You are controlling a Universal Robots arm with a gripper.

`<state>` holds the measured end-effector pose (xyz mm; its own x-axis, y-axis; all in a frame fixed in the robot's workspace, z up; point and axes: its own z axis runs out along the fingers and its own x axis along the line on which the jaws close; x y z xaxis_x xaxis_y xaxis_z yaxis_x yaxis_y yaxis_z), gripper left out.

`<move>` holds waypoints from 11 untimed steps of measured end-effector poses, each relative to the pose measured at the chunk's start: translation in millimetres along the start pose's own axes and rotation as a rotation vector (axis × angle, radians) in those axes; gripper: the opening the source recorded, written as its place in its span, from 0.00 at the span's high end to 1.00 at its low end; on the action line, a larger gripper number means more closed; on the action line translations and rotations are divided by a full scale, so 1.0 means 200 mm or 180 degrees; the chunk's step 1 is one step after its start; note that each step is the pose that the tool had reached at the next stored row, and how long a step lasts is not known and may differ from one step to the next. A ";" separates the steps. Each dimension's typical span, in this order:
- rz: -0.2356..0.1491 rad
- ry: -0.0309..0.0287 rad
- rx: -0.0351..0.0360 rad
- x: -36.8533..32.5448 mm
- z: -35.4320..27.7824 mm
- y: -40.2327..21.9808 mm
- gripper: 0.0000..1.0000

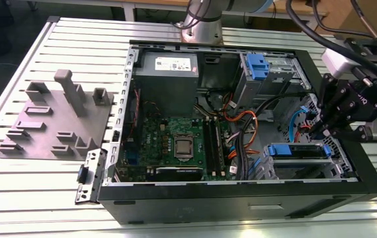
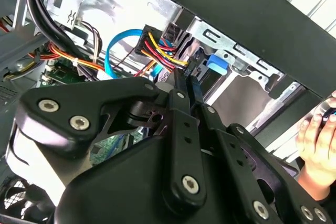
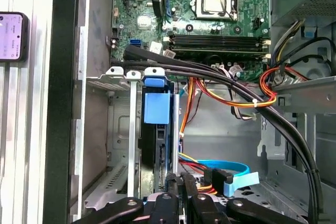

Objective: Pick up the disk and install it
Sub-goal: 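Insert the first disk wire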

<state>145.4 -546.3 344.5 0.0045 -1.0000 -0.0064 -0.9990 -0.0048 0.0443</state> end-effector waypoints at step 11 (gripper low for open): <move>-0.0010 -0.0002 0.0061 0.042 0.005 0.052 0.84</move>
<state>134.9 -554.7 343.8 0.0078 -0.9999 -0.0072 -0.9997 -0.0080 0.0250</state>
